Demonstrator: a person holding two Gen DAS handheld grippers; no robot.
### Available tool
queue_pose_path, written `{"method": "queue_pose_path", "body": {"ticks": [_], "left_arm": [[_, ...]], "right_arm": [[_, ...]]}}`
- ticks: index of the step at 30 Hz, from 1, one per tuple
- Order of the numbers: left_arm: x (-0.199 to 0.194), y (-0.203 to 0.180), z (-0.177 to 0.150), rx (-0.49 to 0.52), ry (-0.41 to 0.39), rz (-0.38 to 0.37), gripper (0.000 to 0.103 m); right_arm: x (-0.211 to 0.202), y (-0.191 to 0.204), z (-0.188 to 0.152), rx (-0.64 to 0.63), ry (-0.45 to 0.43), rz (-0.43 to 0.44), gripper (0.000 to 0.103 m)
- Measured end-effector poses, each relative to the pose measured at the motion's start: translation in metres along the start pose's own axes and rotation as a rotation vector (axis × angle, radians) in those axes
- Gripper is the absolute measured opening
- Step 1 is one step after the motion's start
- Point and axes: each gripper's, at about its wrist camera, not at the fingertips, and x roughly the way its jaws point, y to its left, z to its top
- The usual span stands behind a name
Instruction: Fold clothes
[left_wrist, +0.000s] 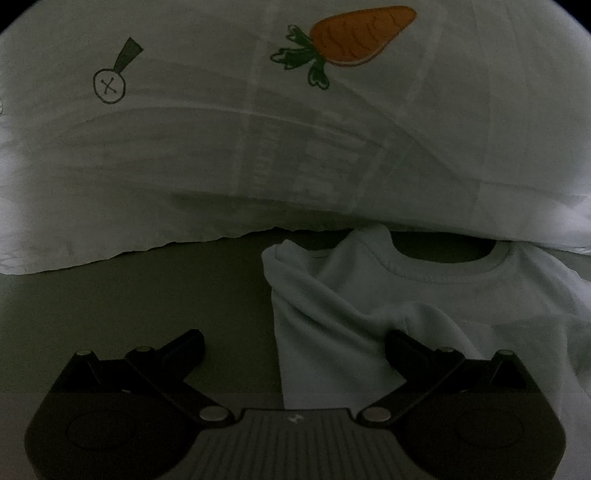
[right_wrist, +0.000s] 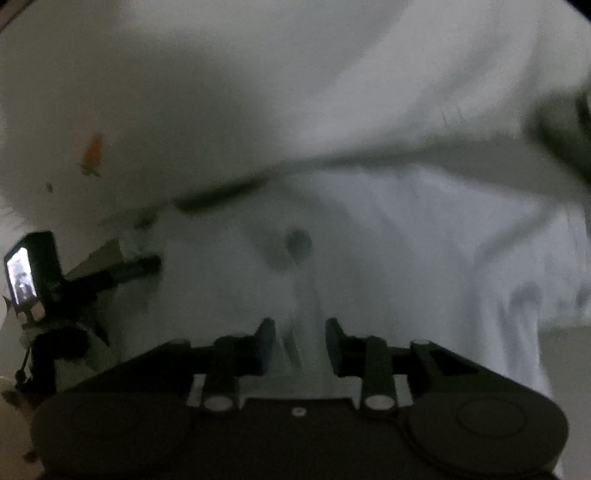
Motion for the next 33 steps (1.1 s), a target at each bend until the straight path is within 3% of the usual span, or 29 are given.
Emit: {"method": "queue_pose_path", "body": {"ticks": [4,7,11,15,18,20,21,25,28,31,33], "left_arm": [[0.000,0.000,0.000,0.000,0.000,-0.001,0.103],[0.000,0.000,0.000,0.001,0.000,-0.003,0.103],[0.000,0.001,0.000,0.000,0.000,-0.004,0.103],[0.000,0.001,0.000,-0.001,0.001,-0.006,0.103],[0.000,0.001,0.001,0.001,0.001,-0.004,0.103],[0.000,0.000,0.001,0.006,0.003,0.004,0.103],[-0.001,-0.001,0.001,0.008,0.004,0.012,0.103],[-0.012,-0.007,0.006,0.033,0.063,0.062,0.103],[-0.044,-0.006,0.008,-0.017,0.092,0.003,0.103],[-0.093,-0.009,-0.008,-0.068,0.081,-0.061,0.103],[-0.122,-0.019,-0.029,-0.047,0.099,-0.101,0.103]], "right_arm": [[0.020,0.032,0.018,-0.154,-0.068,0.048,0.029],[0.063,0.042,0.026,-0.204,-0.007,0.089,0.028],[0.100,0.013,0.036,-0.150,0.040,0.025,0.028],[0.054,-0.031,0.011,-0.050,0.061,-0.057,0.030],[0.020,-0.064,-0.008,0.026,0.077,-0.119,0.038],[-0.003,-0.085,-0.020,0.076,0.087,-0.160,0.064],[-0.015,-0.096,-0.026,0.101,0.092,-0.181,0.069],[-0.060,-0.140,-0.051,0.202,0.113,-0.263,0.071],[-0.106,-0.146,-0.092,0.219,0.136,-0.320,0.083],[-0.142,-0.143,-0.130,0.235,0.146,-0.368,0.083],[-0.161,-0.140,-0.154,0.231,0.151,-0.408,0.083]]}}
